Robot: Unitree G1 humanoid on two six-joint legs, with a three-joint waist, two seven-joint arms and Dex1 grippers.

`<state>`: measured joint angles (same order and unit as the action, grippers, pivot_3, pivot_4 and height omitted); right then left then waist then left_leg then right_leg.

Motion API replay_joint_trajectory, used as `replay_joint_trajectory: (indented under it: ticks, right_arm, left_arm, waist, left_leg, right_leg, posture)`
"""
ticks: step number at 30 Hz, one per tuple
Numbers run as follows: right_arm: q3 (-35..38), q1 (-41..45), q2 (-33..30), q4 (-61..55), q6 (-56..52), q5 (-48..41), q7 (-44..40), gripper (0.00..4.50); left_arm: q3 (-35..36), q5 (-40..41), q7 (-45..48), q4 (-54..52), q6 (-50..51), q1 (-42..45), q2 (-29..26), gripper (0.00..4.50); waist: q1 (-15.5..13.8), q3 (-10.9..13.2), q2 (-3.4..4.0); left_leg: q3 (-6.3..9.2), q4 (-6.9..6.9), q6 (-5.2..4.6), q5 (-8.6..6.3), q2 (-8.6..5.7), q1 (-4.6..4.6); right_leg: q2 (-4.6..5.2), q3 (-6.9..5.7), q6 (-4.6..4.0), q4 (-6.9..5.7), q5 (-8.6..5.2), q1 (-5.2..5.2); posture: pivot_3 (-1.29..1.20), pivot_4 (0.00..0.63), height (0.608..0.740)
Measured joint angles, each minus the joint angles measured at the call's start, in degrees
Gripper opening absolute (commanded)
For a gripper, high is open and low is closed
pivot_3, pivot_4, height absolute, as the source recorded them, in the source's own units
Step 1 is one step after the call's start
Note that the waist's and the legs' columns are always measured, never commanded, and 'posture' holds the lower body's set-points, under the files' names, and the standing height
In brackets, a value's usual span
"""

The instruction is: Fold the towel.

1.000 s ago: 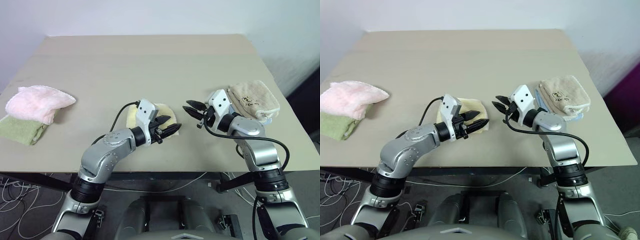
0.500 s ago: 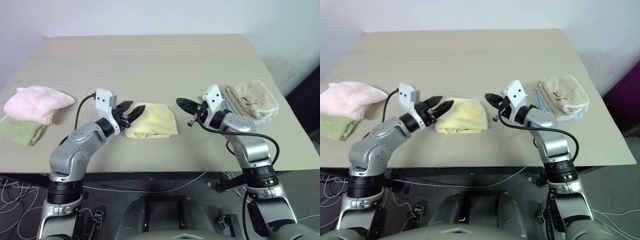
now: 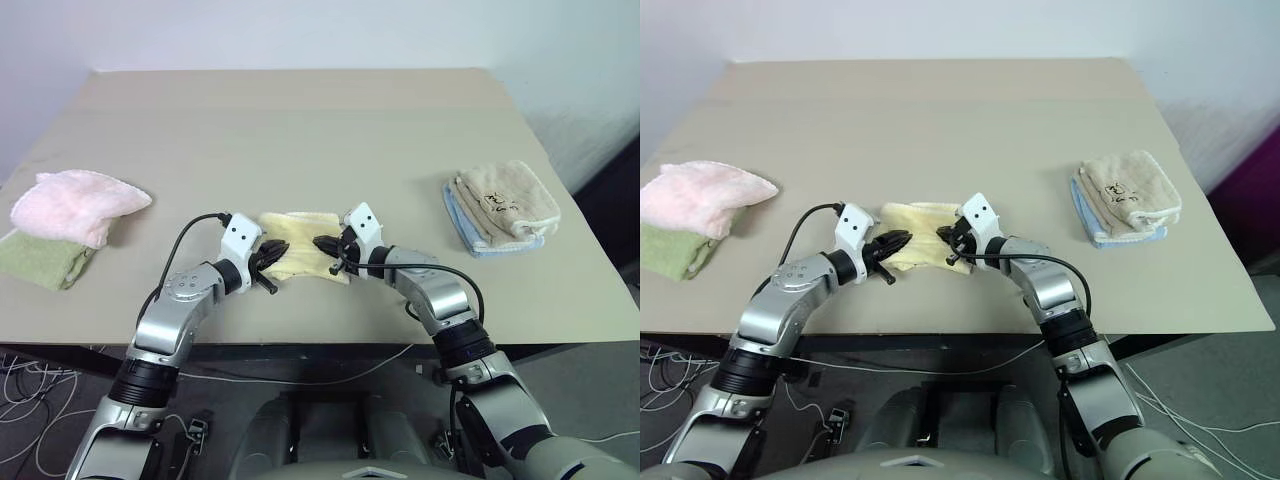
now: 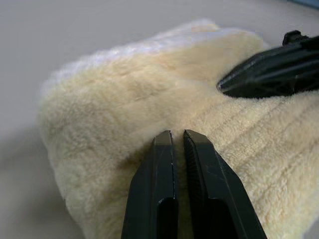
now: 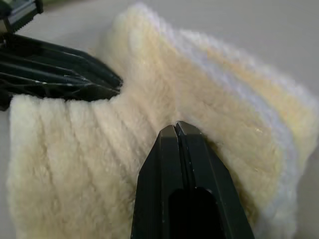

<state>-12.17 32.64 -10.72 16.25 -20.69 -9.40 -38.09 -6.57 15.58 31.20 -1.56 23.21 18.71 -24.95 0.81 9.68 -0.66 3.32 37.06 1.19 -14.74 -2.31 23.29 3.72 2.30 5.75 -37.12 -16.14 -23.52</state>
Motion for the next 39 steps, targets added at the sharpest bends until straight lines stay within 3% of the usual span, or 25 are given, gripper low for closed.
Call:
replay_joint_trajectory:
  ticks: [6, 9, 12, 14, 20, 25, 26, 39]
  right_arm:
    - [0.1, -0.7, 0.1, 0.1, 2.3, 1.0, -0.4, 0.00]
    - [0.4, -2.0, -1.1, -3.4, 2.2, 0.5, -1.1, 0.00]
    - [2.4, -3.2, -4.2, -9.4, -0.3, -1.9, -3.0, 0.17]
    - [4.9, -3.4, -6.6, -12.9, -3.6, -4.5, -4.1, 0.54]
    - [12.2, -4.0, -10.2, -16.2, -20.2, -15.6, -6.0, 2.55]
    - [17.7, -2.8, -8.1, -12.1, -36.3, -25.4, -4.4, 4.33]
    - [18.4, -2.1, -7.8, -11.2, -37.9, -26.3, -3.8, 4.47]
    - [18.2, 3.7, -3.6, -2.1, -41.4, -26.4, 0.0, 4.47]
  left_arm:
    - [1.3, -0.5, -0.1, 1.6, -2.2, -0.1, 2.6, 0.40]
    - [6.7, 5.0, -0.9, 0.2, -1.6, -0.5, 6.0, 0.40]
    - [13.1, 9.6, -1.6, -4.2, -0.1, -0.5, 4.9, 0.37]
    - [15.9, 10.4, -1.4, -6.5, 0.1, -1.4, 2.1, 0.36]
    - [18.5, 7.4, 2.8, -7.6, -1.6, -9.9, -7.3, 0.36]
    - [18.7, 5.7, 5.4, -7.4, -4.9, -12.5, -9.9, 0.36]
    - [18.7, 5.5, 5.7, -7.4, -5.2, -12.6, -9.9, 0.36]
    - [19.0, 6.3, 7.0, -7.4, -6.2, -15.7, -8.4, 0.36]
  waist:
    - [0.0, 0.0, 0.01]
    - [-0.1, 0.0, -0.02]
    - [0.0, 0.0, -0.02]
    - [0.1, 0.0, -0.01]
    - [0.0, 0.0, -0.01]
    - [-0.1, 0.0, 0.01]
    - [-0.1, 0.0, 0.01]
    - [0.3, 0.0, 0.02]
  left_leg:
    - [0.01, 0.01, 0.00, 0.00, 0.00, -0.04]
    - [0.02, 0.06, 0.00, 0.00, 0.01, 0.10]
    - [0.02, 0.05, 0.00, 0.00, 0.03, 0.14]
    - [0.02, 0.02, 0.00, 0.00, 0.03, 0.12]
    - [0.02, -0.02, -0.01, -0.01, 0.06, 0.11]
    - [0.02, -0.04, -0.02, -0.01, 0.04, 0.11]
    - [0.02, -0.06, -0.01, -0.02, 0.03, 0.11]
    - [0.00, -0.13, -0.01, -0.02, 0.04, 0.12]
  right_leg:
    - [0.01, 0.00, 0.00, -0.02, 0.00, 0.05]
    - [0.03, 0.00, 0.01, -0.06, 0.01, -0.11]
    - [0.05, 0.01, 0.01, -0.07, 0.01, -0.16]
    - [0.02, 0.02, 0.01, -0.06, 0.01, -0.15]
    - [0.09, 0.07, -0.01, -0.02, 0.00, -0.12]
    - [0.22, 0.06, -0.02, 0.02, 0.00, -0.10]
    - [0.22, 0.06, -0.02, 0.02, 0.00, -0.11]
    - [0.19, 0.07, -0.02, 0.01, 0.00, -0.18]
  posture:
    - [0.00, 0.150, 0.740]
    - [0.00, 0.150, 0.740]
    - [0.00, 0.150, 0.740]
    - [0.00, 0.150, 0.740]
    - [0.00, 0.150, 0.740]
    - [0.00, 0.150, 0.740]
    - [0.00, 0.150, 0.740]
    - [0.00, 0.150, 0.740]
